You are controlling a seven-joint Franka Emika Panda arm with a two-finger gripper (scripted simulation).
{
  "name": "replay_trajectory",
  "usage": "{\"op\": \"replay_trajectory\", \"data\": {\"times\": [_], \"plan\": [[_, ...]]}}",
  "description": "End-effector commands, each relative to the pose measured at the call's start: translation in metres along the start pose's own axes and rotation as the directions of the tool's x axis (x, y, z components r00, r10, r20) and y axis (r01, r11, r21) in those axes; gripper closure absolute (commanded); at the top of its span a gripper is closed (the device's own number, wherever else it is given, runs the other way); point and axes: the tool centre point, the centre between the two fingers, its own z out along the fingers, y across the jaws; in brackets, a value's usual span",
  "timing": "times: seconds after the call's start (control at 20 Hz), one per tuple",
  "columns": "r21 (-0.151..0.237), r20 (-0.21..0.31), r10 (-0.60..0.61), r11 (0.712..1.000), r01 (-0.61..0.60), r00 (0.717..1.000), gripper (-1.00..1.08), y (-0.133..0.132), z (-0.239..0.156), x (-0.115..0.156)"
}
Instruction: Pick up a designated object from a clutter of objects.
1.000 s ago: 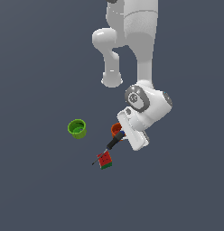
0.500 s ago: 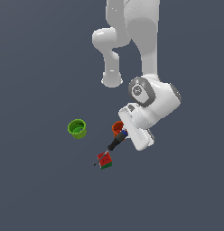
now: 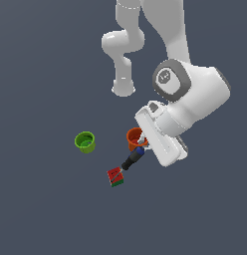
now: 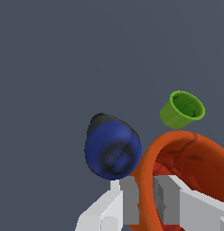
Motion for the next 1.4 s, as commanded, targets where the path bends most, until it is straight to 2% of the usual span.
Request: {"op": "replay_trajectory", "data": {"times": [0.0, 0.7, 1.35], "plan": [[0.002, 0.002, 0.0, 1.0, 0.0, 1.0, 1.08, -0.007, -0.024, 0.017], [0.002, 0.0, 0.002, 1.0, -0.002, 1.0, 1.08, -0.039, -0.12, 0.088], [0.001, -0.006, 0.004, 1.0, -0.004, 1.0, 1.08, -0.056, -0.166, 0.123]]}}
